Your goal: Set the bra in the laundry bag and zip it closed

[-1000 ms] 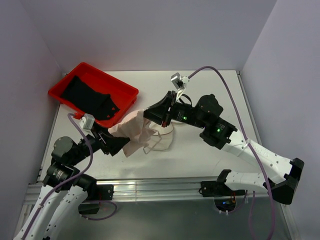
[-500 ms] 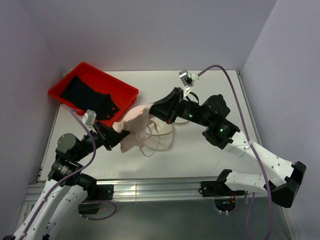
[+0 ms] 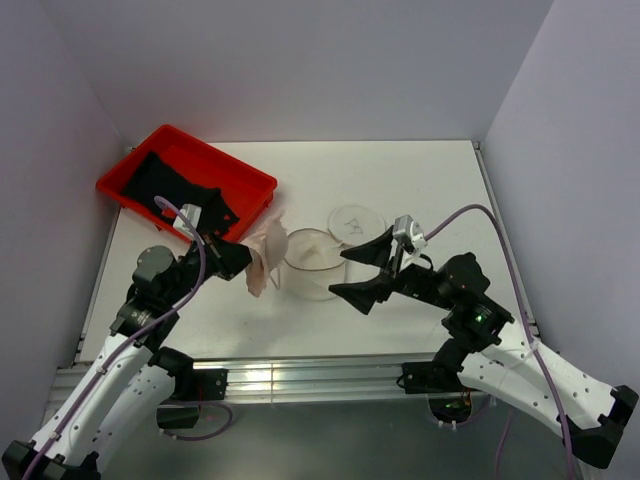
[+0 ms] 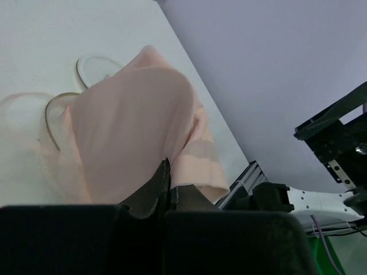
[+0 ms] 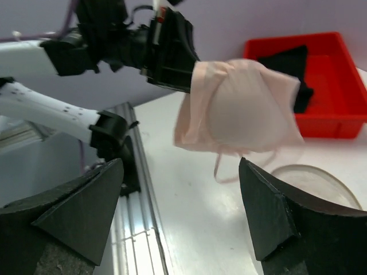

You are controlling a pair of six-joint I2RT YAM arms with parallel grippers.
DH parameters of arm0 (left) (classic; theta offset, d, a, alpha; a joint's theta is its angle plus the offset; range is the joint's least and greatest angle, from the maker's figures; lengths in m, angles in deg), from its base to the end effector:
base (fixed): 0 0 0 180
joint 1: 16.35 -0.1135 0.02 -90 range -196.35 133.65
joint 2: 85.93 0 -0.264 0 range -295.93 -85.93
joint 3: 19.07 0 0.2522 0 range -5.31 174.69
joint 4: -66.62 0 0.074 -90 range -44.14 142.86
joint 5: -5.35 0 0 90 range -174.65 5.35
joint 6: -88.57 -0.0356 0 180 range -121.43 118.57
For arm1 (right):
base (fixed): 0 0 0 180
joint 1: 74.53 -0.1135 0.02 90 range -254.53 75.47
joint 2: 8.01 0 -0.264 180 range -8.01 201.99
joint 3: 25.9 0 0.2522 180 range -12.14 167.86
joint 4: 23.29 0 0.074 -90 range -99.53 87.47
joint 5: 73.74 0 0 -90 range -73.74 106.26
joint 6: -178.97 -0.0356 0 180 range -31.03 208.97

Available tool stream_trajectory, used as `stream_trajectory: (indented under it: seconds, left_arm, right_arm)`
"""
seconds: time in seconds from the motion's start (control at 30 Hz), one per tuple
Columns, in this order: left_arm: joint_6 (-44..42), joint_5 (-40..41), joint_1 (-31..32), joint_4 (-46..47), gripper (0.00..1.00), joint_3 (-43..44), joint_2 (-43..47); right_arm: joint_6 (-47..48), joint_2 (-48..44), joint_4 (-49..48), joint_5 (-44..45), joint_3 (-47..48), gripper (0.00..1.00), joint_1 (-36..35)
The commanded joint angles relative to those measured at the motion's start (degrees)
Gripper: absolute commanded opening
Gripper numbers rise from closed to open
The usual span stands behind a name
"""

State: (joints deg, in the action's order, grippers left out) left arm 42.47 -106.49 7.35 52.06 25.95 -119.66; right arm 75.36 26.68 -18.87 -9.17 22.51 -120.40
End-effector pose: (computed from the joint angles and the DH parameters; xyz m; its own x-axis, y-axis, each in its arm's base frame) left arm 0.1363 -0.0743 0.3034 -0.5322 -0.4693 -0.7047 0.4777 0.5208 -0.7076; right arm 0.0953 0.1202 0.3407 -0.1126 0.1891 -0.9755 -0.9433 0.2883 0.1648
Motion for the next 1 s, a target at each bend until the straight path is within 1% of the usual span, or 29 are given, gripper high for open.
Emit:
stream_trajectory:
  seconds: [0.0, 0.07, 0.1, 0.13, 0.17, 0.2, 0.27, 0.3, 0.33, 0.37, 0.4, 0.43, 0.47, 0.5, 0.57, 0.6, 0.67, 0.7, 0.73, 0.9, 0.97]
  left_arm:
    - [1.4, -1.4, 0.0, 7.8, 0.0, 1.7, -0.6]
    - [2.0, -4.8, 0.0, 11.5, 0.0, 0.2, -1.1]
    - [2.2, -7.6, 0.1, 12.9, 0.0, -0.5, -1.4]
    - [2.0, -9.2, 0.1, 14.9, 0.0, -0.7, -2.3]
    - [1.8, -11.0, 0.1, 15.8, 0.0, -0.8, -2.8]
    - [1.5, -14.9, 0.1, 16.5, 0.0, -0.7, -3.5]
    - [1.3, -19.8, 0.2, 19.2, 0.0, -0.7, -5.9]
    - [0.6, -22.1, 0.3, 19.6, 0.0, -0.3, -6.6]
    - [0.1, -25.3, 0.6, 19.6, 0.0, -0.1, -7.6]
    - [-0.2, -26.7, 0.8, 19.6, 0.0, 0.5, -7.8]
    - [-1.2, -27.9, 0.9, 19.3, 0.0, 1.0, -7.9]
    - [-2.1, -28.9, 1.2, 16.8, 0.0, 1.5, -7.7]
    - [-3.4, -29.0, 1.3, 15.0, 0.0, 3.1, -7.6]
    - [-6.3, -29.0, 1.4, 12.8, 0.0, 4.1, -7.4]
    - [-8.2, -31.3, 1.6, 10.1, 0.0, 5.7, -7.3]
    - [-8.5, -32.1, 1.8, 9.7, 0.0, 6.2, -7.1]
    - [-8.8, -33.3, 1.9, 10.0, 0.0, 6.6, -6.5]
    - [-8.7, -33.8, 2.0, 10.5, 0.0, 6.5, -5.7]
    - [-8.5, -34.6, 2.0, 11.2, 0.0, 6.4, -5.6]
    - [-11.5, -41.7, 2.1, 9.2, 0.0, 8.4, -7.2]
    - [-12.7, -42.8, 2.2, 8.4, 0.0, 9.2, -7.5]
  right_arm:
    - [4.8, 0.8, 2.1, 6.1, 1.1, 0.89, 0.2]
    - [6.1, 4.7, 3.6, 5.9, 4.8, 0.91, 0.2]
    - [8.0, 6.4, 6.2, 5.7, 6.6, 0.91, 0.2]
    - [8.8, 9.8, 7.2, 5.3, 8.3, 0.92, 0.2]
    - [10.1, 11.3, 8.0, 4.5, 11.5, 0.92, 0.2]
    - [12.7, 12.6, 8.6, 4.1, 13.0, 0.93, 0.2]
    - [17.5, 15.8, 9.9, -0.1, 16.9, 0.93, 0.3]
    - [21.6, 17.1, 14.1, -1.3, 19.0, 0.94, 0.3]
    - [23.6, 19.2, 16.5, -2.5, 23.2, 0.95, 0.3]
    - [28.1, 20.3, 19.0, -4.4, 25.3, 0.95, 0.3]
    - [29.8, 22.4, 24.0, -5.4, 27.5, 0.95, 0.3]
    - [31.4, 23.5, 26.7, -7.0, 31.7, 0.95, 0.3]
    - [33.2, 24.3, 29.0, -9.1, 33.3, 0.96, 0.3]
    - [36.5, 25.5, 32.4, -13.0, 34.5, 0.96, 0.3]
    - [39.3, 26.7, 33.9, -16.2, 36.3, 0.97, 0.3]
    - [39.9, 28.2, 35.1, -19.2, 36.7, 0.97, 0.3]
    - [40.3, 30.2, 36.7, -21.8, 38.0, 0.98, 0.3]
    - [40.8, 32.2, 39.1, -23.2, 38.6, 0.98, 0.3]
    - [41.3, 32.8, 40.0, -26.1, 39.3, 0.98, 0.3]
    - [42.2, 34.6, 40.5, -32.2, 39.4, 0.99, 0.3]
    - [41.6, 34.8, 40.3, -33.5, 39.3, 0.99, 0.3]
